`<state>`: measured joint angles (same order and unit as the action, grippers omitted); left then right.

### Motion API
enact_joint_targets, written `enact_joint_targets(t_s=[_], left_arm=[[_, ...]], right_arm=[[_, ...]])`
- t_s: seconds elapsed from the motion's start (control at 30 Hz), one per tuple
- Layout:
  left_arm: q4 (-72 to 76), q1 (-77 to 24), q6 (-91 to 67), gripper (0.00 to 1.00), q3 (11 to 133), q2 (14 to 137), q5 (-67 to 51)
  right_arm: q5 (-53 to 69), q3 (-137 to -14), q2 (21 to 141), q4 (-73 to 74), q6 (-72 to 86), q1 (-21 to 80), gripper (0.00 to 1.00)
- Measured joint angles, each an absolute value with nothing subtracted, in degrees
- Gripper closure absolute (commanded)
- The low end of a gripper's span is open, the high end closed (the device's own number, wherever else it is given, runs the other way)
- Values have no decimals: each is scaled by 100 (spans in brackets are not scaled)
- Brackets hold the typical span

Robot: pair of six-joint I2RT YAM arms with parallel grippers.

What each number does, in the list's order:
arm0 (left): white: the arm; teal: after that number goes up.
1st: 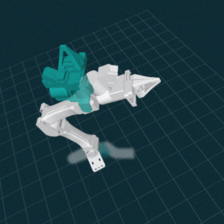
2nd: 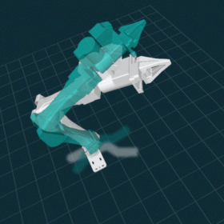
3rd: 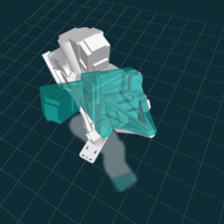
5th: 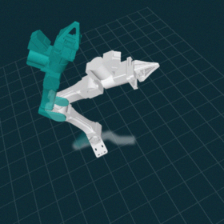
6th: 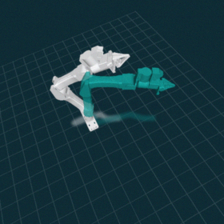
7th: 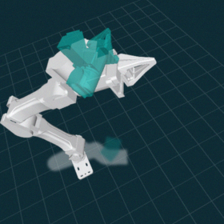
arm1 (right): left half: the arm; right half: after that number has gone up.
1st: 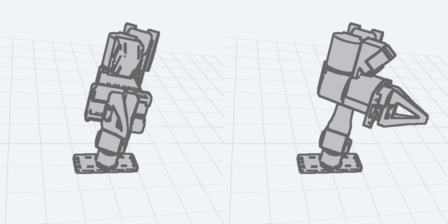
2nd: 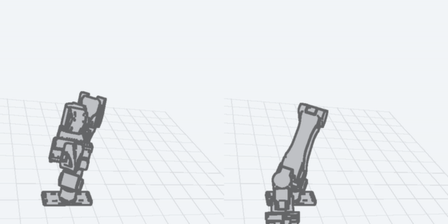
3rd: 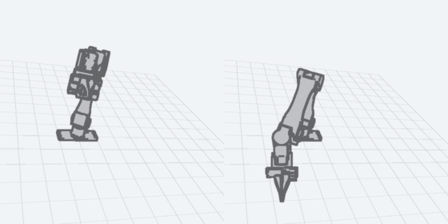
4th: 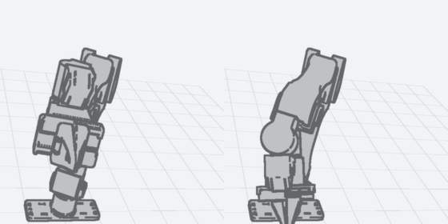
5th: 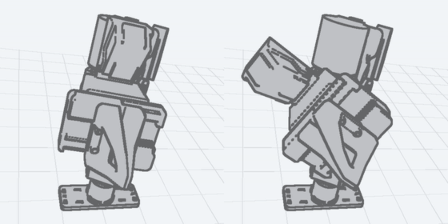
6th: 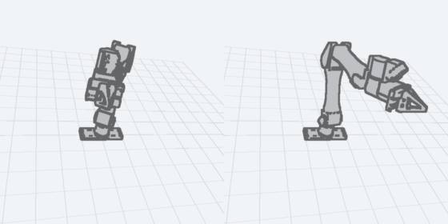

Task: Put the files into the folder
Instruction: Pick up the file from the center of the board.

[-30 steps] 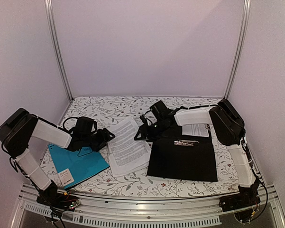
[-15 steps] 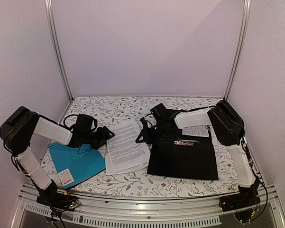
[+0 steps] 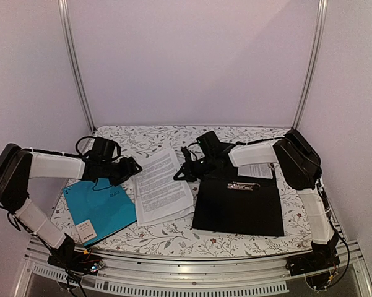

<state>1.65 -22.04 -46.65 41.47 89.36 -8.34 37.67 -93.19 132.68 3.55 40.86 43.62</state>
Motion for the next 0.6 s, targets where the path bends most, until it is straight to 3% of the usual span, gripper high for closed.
enact_joint_targets(t_s=[0.37,0.6], left_arm=[[-1122,-2064,-3754,23,4960,7557,-30],[-1509,-2045,-3454,22,5078,7546,-110]], right_arm=[[3760,-9113,12366,222,4219,4368,100],[3610,-8766,11528,1476,3496,4372,100]])
